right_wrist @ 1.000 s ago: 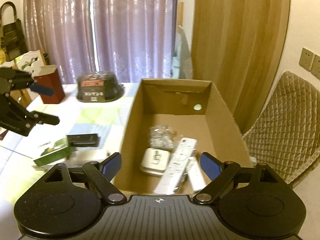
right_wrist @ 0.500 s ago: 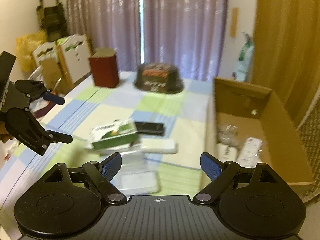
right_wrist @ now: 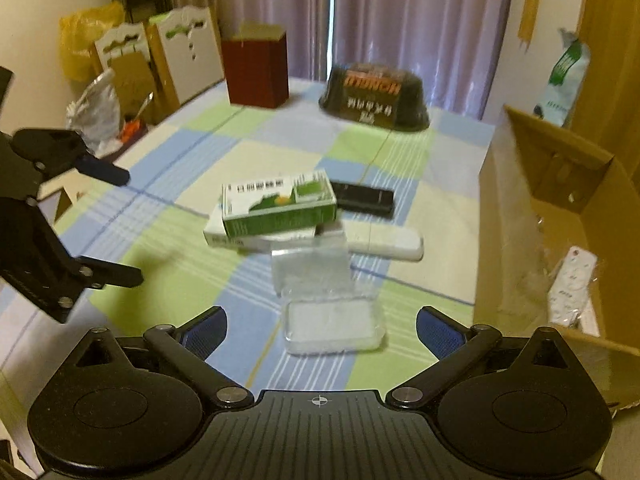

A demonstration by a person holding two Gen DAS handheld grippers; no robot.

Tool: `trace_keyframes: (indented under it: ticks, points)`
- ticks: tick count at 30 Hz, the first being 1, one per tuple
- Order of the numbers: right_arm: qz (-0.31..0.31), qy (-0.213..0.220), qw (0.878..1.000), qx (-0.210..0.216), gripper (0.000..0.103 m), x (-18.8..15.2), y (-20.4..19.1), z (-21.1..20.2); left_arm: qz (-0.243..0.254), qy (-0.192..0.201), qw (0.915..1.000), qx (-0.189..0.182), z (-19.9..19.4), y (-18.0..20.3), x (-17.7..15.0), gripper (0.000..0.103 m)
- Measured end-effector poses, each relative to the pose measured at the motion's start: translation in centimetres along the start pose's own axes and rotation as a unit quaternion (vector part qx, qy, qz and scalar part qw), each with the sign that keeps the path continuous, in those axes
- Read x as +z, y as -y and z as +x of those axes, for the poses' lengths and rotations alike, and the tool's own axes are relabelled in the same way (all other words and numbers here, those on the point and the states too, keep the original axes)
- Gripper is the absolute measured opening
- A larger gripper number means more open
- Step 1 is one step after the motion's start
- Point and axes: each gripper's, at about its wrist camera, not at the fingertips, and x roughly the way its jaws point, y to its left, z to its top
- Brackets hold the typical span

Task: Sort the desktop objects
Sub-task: 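Move both grippers back over the remaining items on the table, then lower the right gripper onto the clear plastic box and close it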

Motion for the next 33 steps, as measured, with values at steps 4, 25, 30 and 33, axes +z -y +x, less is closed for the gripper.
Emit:
trace_keyframes:
  ticks: [4, 25, 30, 33]
  points:
    - [0.0, -0.017, 1.0, 0.0, 0.103, -0.1, 0.3, 2.0, -0.008, -0.003, 1.0, -0.003, 0.3, 0.2, -0.2, 0.102]
    - [-0.004, -0.061, 0.998, 0.023, 0.103, -0.5, 2.9, 9.3, -0.051, -0.019, 0.9984, -0.012, 1.8, 0.0, -0.8, 0.102]
    - [-0.007, -0.064, 0.997, 0.031, 0.103, -0.6, 3.1, 9.7, -0.06, -0.019, 0.9979, -0.016, 2.3, 0.2, -0.6, 0.102]
    - [-0.008, -0.065, 0.997, 0.035, 0.102, -0.5, 3.1, 9.8, -0.064, -0.018, 0.9977, -0.017, 2.6, 0.2, -0.4, 0.102]
